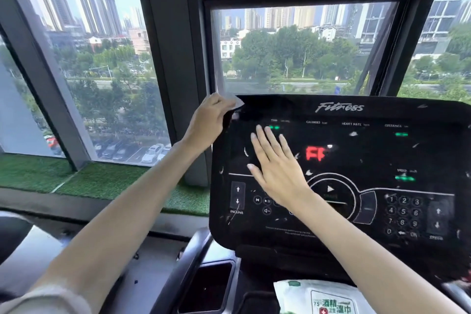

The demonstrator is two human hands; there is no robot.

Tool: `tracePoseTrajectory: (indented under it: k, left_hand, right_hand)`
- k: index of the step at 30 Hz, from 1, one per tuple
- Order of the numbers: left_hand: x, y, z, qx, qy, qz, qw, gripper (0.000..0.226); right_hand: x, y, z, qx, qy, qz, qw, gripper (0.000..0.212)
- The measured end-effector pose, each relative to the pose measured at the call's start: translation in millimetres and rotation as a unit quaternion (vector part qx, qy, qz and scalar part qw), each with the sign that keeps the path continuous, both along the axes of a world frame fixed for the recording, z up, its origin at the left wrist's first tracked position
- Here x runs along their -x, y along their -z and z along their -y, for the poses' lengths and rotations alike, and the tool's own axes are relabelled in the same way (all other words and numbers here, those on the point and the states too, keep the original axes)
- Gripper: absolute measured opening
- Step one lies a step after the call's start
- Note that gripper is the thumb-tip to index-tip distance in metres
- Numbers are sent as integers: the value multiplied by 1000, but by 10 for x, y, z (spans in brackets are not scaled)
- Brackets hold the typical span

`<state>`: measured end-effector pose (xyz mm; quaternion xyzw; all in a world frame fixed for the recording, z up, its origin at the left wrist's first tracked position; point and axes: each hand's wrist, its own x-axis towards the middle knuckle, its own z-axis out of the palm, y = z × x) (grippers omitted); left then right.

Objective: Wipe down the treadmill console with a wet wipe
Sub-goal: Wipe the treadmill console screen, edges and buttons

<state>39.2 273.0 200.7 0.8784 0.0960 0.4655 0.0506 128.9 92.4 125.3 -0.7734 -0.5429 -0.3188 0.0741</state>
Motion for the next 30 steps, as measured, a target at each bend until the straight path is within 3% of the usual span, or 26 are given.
tracePoseTrajectory:
  k: [6, 11, 14, 16, 20, 24, 26, 28, 30]
  left_hand:
    - [489, 596, -1, -64, 58, -103, 991, 35]
    - [202, 355, -98, -6, 10, -27, 1000, 37]
    - [382, 596, -18, -97, 72, -121, 985, 28]
    - [436, 545, -59, -106, 94, -149, 979, 31]
    - [256, 373, -103, -38, 21, -33, 999, 28]
    - [402, 580, -41, -141, 91, -109, 980, 25]
    - [339, 409, -104, -100, 73, -96, 988, 24]
    - [216, 253, -138, -40, 24, -24, 999, 26]
    - [216, 292, -117, -53, 29, -31, 998, 29]
  right_hand:
    - [0, 100, -57, -2, 19, -7, 1000, 64]
    - [74, 117, -114, -21, 26, -20, 999, 64]
    - [41, 112, -102, -26, 12, -16, 999, 60]
    - [33, 103, -105, -31, 10, -12, 999, 59]
    - [68, 98, -114, -35, 16, -19, 999, 59]
    - [48, 94, -99, -28, 16, -10, 999, 60]
    - [51, 98, -113, -28, 20, -6, 999, 59]
    - [66, 102, -126, -25, 26, -6, 999, 59]
    - [67, 105, -126, -24, 31, -1, 999, 58]
